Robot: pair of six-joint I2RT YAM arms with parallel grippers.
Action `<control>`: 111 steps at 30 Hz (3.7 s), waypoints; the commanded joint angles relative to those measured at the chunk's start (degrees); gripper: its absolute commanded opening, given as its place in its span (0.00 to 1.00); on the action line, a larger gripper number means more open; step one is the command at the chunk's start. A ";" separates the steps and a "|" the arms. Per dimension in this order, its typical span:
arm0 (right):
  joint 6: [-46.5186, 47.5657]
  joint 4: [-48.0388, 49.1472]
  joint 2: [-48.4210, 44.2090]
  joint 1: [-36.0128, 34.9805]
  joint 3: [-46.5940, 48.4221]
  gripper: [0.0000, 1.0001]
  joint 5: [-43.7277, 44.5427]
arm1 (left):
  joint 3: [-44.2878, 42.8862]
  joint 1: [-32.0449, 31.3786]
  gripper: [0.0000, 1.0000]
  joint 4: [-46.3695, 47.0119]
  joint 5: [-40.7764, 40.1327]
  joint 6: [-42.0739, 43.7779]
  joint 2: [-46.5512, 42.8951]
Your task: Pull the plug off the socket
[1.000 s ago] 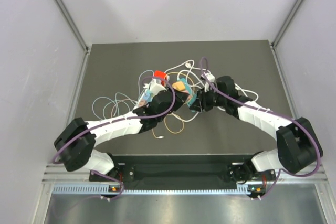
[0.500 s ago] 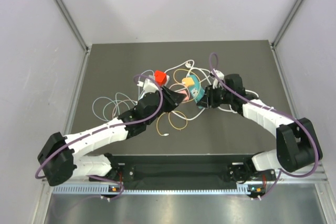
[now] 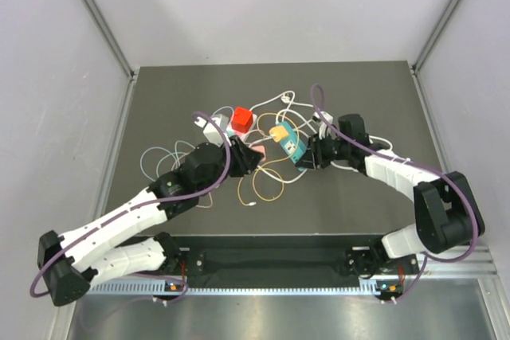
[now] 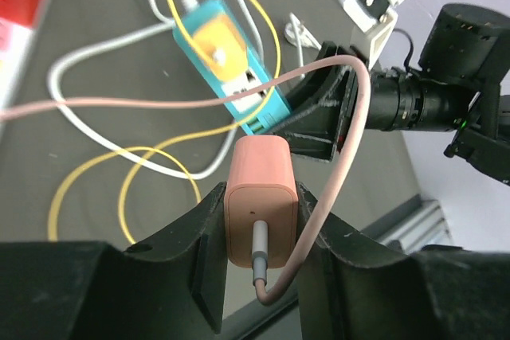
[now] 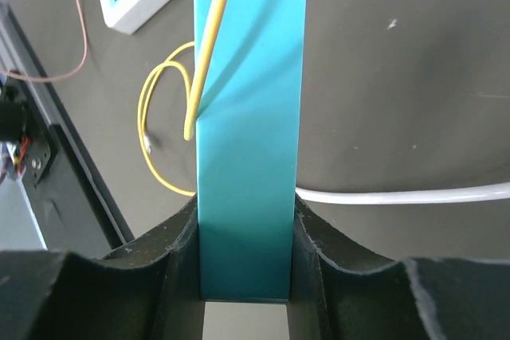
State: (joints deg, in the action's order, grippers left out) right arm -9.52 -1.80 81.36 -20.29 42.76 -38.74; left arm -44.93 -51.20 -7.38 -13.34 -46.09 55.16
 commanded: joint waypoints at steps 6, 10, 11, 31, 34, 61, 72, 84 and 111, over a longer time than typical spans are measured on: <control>9.07 -0.02 2.39 -1.24 2.06 0.00 -7.49 | -8.85 0.75 0.00 -9.67 -4.50 13.21 -5.67; 12.59 -2.15 5.11 -2.99 3.20 0.00 -7.66 | -15.25 0.75 0.00 -10.55 -3.09 16.11 -5.59; 13.20 -2.67 5.73 -3.95 3.38 0.01 -7.49 | -16.58 0.75 0.00 -10.73 -3.00 17.25 -5.32; 13.91 -7.07 11.36 -7.04 6.19 0.51 -5.64 | -24.52 0.75 0.00 -10.47 1.48 18.49 -1.63; 14.96 -8.30 11.36 -7.04 7.33 0.59 -5.82 | -23.46 0.75 0.00 -10.73 1.13 18.57 -2.33; 41.68 -25.00 -1.11 -4.58 10.32 1.00 -10.73 | -36.55 0.75 0.00 -16.62 0.33 28.16 1.53; 54.86 -28.34 -13.41 -4.05 7.08 1.00 -17.94 | -32.24 0.84 0.00 -13.19 5.79 24.20 3.55; 53.12 -26.94 -15.88 1.13 6.28 1.00 -18.65 | -62.61 2.60 0.00 -16.53 -7.10 36.13 16.19; 47.58 -25.09 -17.03 8.43 5.93 1.00 -20.50 | -91.30 11.20 0.00 35.15 -24.45 77.14 37.39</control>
State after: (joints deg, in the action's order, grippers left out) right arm 38.20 -29.10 64.97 -12.53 49.04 -56.73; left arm -133.97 -44.16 20.38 -38.26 31.03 93.56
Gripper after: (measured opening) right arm 0.996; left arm 0.383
